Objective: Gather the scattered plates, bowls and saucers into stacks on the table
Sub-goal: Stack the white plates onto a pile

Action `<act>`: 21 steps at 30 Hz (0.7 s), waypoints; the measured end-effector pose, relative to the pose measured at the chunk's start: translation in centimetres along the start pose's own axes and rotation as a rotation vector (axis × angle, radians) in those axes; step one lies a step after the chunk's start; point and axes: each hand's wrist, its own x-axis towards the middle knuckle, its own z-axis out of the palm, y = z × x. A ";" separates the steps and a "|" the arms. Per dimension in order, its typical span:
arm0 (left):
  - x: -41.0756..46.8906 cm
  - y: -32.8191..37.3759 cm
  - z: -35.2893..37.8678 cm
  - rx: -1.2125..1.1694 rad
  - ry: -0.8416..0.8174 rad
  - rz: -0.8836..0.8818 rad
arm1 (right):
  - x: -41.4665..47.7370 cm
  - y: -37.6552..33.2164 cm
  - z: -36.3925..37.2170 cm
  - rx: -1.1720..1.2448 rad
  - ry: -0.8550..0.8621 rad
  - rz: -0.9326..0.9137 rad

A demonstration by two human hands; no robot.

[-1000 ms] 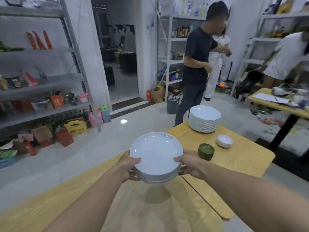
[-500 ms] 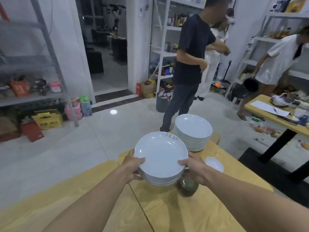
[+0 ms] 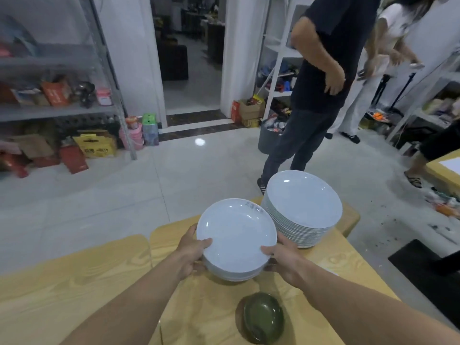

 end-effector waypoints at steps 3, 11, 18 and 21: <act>1.2 -0.2 0.6 -0.019 0.014 -0.021 | 1.9 0.4 -0.5 0.001 0.004 -0.004; 2.7 -1.0 1.4 -0.012 0.017 -0.026 | 4.6 1.9 -1.3 0.021 -0.012 -0.018; 2.5 -1.5 2.0 -0.074 -0.008 -0.060 | 5.4 2.8 -1.9 0.045 -0.029 -0.020; 2.7 -1.8 2.0 -0.108 0.004 -0.068 | 5.8 3.0 -2.1 0.042 -0.041 -0.009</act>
